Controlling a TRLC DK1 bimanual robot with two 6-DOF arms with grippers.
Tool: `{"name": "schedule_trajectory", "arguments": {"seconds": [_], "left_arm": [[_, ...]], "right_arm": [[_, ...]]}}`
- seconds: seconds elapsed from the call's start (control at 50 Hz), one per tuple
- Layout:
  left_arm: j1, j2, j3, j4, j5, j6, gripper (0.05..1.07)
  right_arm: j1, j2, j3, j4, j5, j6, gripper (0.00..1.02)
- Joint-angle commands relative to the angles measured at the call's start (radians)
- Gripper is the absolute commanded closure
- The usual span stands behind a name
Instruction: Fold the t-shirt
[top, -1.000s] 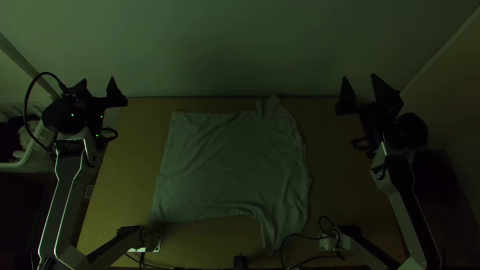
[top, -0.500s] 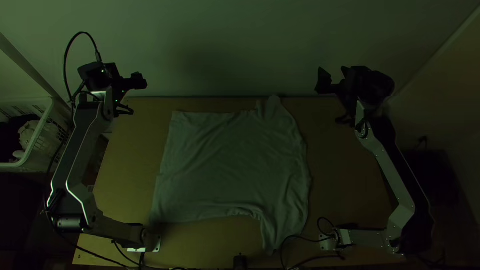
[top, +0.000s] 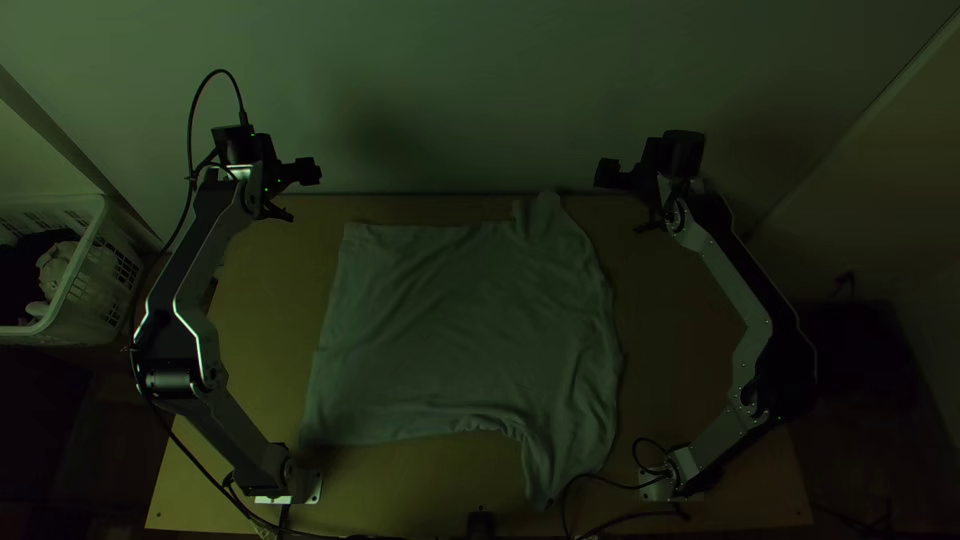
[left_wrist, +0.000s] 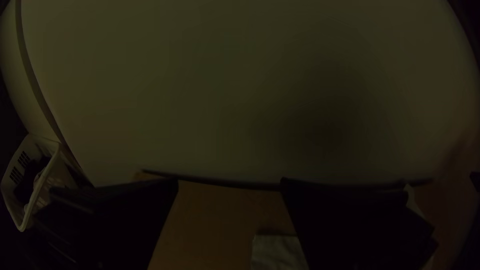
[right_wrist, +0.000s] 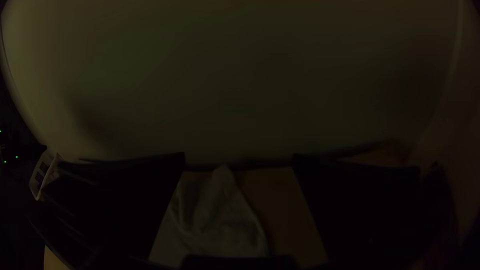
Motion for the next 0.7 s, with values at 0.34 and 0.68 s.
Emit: {"name": "schedule_trajectory", "arguments": {"seconds": [0.34, 0.68], "left_arm": [[-0.019, 0.218, 0.136, -0.170, -0.002, -0.021, 0.10], [-0.071, 0.307, 0.147, -0.228, -0.003, -0.010, 0.11]], "right_arm": [[0.045, 0.237, 0.219, -0.306, 0.000, 0.054, 0.04], [0.054, 0.297, 0.254, -0.337, -0.001, 0.073, 0.04]]}}
